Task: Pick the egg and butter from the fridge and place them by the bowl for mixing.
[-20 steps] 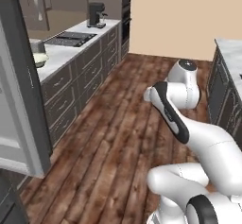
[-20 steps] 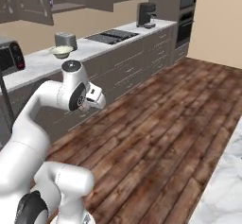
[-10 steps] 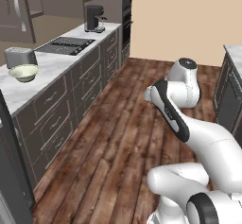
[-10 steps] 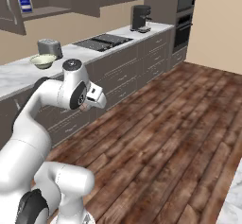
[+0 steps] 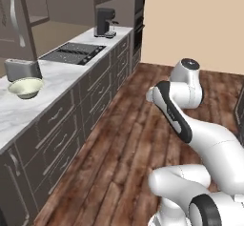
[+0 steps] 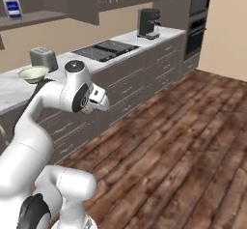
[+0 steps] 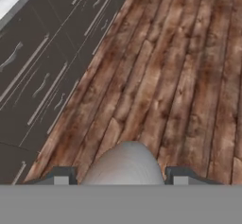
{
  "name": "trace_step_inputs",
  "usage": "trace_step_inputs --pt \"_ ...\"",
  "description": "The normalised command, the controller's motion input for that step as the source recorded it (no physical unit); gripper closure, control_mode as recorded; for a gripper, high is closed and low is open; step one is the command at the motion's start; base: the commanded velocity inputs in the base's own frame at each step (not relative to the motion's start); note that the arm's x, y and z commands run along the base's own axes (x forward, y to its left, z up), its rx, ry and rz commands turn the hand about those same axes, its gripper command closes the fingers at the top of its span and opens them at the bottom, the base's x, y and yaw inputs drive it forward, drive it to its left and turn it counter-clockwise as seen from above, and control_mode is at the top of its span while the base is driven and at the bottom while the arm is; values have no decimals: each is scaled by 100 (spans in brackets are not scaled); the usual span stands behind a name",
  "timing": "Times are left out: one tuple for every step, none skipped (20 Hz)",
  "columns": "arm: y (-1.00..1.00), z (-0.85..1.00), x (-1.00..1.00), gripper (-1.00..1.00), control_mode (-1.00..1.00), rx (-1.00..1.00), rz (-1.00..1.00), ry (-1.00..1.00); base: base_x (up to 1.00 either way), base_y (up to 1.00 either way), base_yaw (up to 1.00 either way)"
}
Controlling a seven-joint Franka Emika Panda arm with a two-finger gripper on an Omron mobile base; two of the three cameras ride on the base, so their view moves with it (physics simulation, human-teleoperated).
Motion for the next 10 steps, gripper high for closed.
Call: trace_step_inputs --pt "0 0 0 100 100 0 0 0 94 16 13" --pt "0 0 0 100 100 0 0 0 94 16 13" --pt "0 0 0 100 100 0 0 0 94 15 13" --pt "0 0 0 100 100 0 0 0 94 14 13" --pt "0 0 0 100 100 0 0 0 94 14 14" --pt "0 0 0 100 100 0 0 0 94 13 16" --pt "0 0 0 100 100 0 0 0 94 11 18" --pt "0 0 0 100 100 0 0 0 92 9 22" --pt "0 0 0 100 100 0 0 0 91 8 23" --pt "0 0 0 100 100 0 0 0 88 7 25"
